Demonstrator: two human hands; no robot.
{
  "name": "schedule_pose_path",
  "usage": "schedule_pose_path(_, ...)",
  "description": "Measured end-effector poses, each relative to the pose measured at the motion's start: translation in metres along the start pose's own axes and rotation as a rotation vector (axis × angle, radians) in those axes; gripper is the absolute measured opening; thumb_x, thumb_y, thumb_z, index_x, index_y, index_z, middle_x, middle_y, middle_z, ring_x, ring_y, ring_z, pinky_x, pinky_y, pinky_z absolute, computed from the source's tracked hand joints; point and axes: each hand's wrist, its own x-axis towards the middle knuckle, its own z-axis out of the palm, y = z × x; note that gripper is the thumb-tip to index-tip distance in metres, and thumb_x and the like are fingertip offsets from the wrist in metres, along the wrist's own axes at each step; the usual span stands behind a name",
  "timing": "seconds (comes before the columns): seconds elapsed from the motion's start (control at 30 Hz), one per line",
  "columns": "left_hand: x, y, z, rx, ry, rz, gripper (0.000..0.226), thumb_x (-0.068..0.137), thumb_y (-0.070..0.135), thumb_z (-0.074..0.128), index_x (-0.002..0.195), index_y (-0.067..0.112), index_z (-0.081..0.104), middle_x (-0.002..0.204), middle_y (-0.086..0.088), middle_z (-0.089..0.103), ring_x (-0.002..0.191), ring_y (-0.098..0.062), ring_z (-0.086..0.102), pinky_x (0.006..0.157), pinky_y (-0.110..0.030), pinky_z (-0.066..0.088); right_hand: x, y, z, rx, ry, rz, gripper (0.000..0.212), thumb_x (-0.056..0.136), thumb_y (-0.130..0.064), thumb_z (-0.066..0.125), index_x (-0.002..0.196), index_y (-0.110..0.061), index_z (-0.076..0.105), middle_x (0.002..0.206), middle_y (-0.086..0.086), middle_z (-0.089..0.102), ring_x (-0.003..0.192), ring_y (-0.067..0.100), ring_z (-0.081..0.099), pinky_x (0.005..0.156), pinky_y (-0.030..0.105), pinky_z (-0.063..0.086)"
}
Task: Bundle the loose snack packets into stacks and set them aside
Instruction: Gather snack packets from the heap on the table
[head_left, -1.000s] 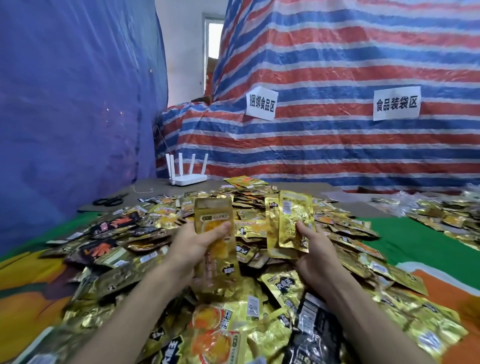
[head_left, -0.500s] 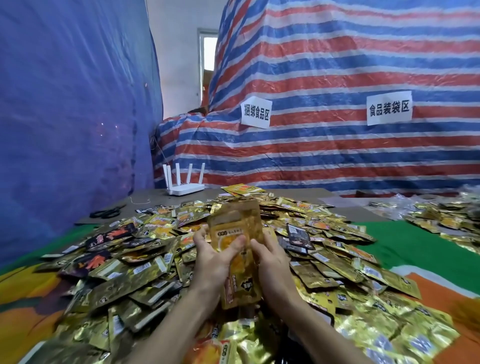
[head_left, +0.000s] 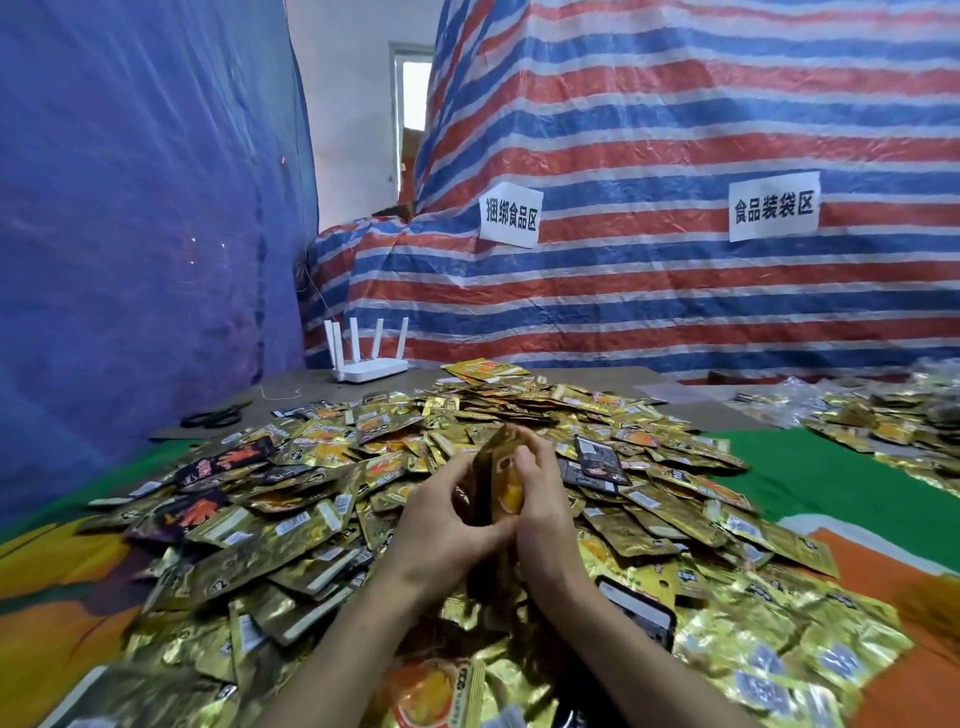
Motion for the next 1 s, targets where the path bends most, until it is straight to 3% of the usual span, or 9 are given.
schedule_pose_path(0.13, -0.002, -0.002, 0.014, -0.143, -0.011, 0.011, 0.057, 0.064, 0.019, 0.083, 0.108, 0.005, 0.050, 0.099, -0.019, 0.064, 0.087, -0.020, 0.067, 0.071, -0.032, 0.056, 0.001, -0.005, 0.003, 0.086, -0.004, 0.065, 0.034, 0.103, -0.042, 0.045, 0.119, -0.018, 0.062, 0.114, 0.015, 0.066, 0.111, 0.035, 0.065, 0.102, 0.053, 0.050)
schedule_pose_path(0.3, -0.006, -0.001, 0.031, -0.233, 0.006, 0.070, 0.082, 0.070, -0.003, 0.065, 0.141, 0.021, 0.032, 0.106, 0.010, 0.069, 0.098, -0.006, 0.069, 0.080, -0.023, 0.056, 0.003, -0.008, -0.005, 0.078, 0.031, 0.073, 0.027, 0.105, -0.012, 0.043, 0.112, -0.013, 0.070, 0.118, 0.018, 0.067, 0.114, 0.033, 0.064, 0.091, 0.034, 0.055)
schedule_pose_path(0.4, -0.008, 0.000, 0.036, -0.186, 0.054, 0.133, 0.093, 0.074, -0.002, 0.068, 0.150, 0.029, 0.025, 0.108, 0.042, 0.061, 0.098, 0.006, 0.066, 0.080, -0.021, 0.056, 0.001, -0.012, -0.005, -0.093, 0.066, -0.046, 0.026, 0.091, -0.017, 0.055, 0.110, -0.014, 0.073, 0.124, 0.009, 0.063, 0.120, 0.015, 0.059, 0.100, 0.030, 0.050)
schedule_pose_path(0.5, -0.008, 0.000, 0.034, -0.190, 0.067, 0.201, 0.106, 0.075, -0.020, 0.071, 0.154, 0.028, 0.019, 0.122, 0.046, 0.053, 0.109, 0.004, 0.064, 0.082, -0.020, 0.056, -0.002, -0.016, -0.006, -0.267, 0.104, -0.127, 0.034, 0.080, -0.024, 0.054, 0.111, -0.023, 0.068, 0.121, -0.004, 0.063, 0.114, -0.001, 0.055, 0.095, 0.023, 0.047)
schedule_pose_path(0.57, -0.008, 0.002, 0.029, -0.193, 0.062, 0.245, 0.108, 0.074, -0.019, 0.072, 0.154, 0.029, 0.019, 0.142, 0.027, 0.044, 0.106, -0.001, 0.065, 0.079, -0.018, 0.055, 0.001, -0.024, -0.008, -0.297, 0.175, -0.202, 0.030, 0.083, -0.021, 0.056, 0.111, -0.023, 0.064, 0.119, -0.005, 0.063, 0.113, 0.003, 0.056, 0.098, 0.030, 0.048)
schedule_pose_path(0.67, -0.012, 0.008, 0.028, -0.102, 0.037, 0.332, 0.099, 0.074, -0.011, 0.061, 0.151, 0.039, 0.026, 0.099, 0.003, 0.053, 0.060, -0.013, 0.055, 0.051, -0.030, 0.050, 0.010, -0.045, -0.019, -0.305, 0.280, -0.336, 0.023, 0.087, -0.012, 0.057, 0.108, -0.018, 0.064, 0.110, 0.002, 0.065, 0.105, 0.012, 0.061, 0.093, 0.033, 0.051)
schedule_pose_path(0.73, -0.014, 0.011, 0.028, -0.043, 0.027, 0.403, 0.089, 0.075, -0.006, 0.060, 0.146, 0.042, 0.033, 0.084, 0.003, 0.048, 0.059, -0.022, 0.050, 0.050, -0.038, 0.050, 0.013, -0.059, -0.031, -0.351, 0.307, -0.353, 0.019, 0.089, -0.010, 0.059, 0.107, -0.015, 0.063, 0.106, 0.003, 0.065, 0.099, 0.013, 0.060, 0.087, 0.029, 0.051)
schedule_pose_path(0.87, -0.016, 0.012, 0.029, 0.035, -0.039, 0.434, 0.079, 0.084, 0.010, 0.074, 0.141, 0.048, 0.035, 0.090, -0.002, 0.052, 0.061, -0.021, 0.055, 0.054, -0.028, 0.056, 0.005, -0.091, -0.085, -0.557, 0.212, -0.301, 0.012, 0.093, -0.007, 0.065, 0.101, -0.015, 0.063, 0.096, -0.005, 0.064, 0.088, 0.004, 0.060, 0.073, 0.012, 0.048)
schedule_pose_path(1.0, -0.013, 0.010, 0.032, 0.085, -0.027, 0.418, 0.091, 0.078, -0.013, 0.074, 0.140, 0.040, 0.034, 0.083, -0.013, 0.050, 0.064, -0.033, 0.056, 0.051, -0.051, 0.056, -0.027, -0.119, -0.175, -0.957, 0.154, -0.133, 0.005, 0.090, -0.012, 0.070, 0.094, -0.015, 0.072, 0.088, -0.002, 0.071, 0.080, 0.011, 0.065, 0.072, 0.027, 0.057)
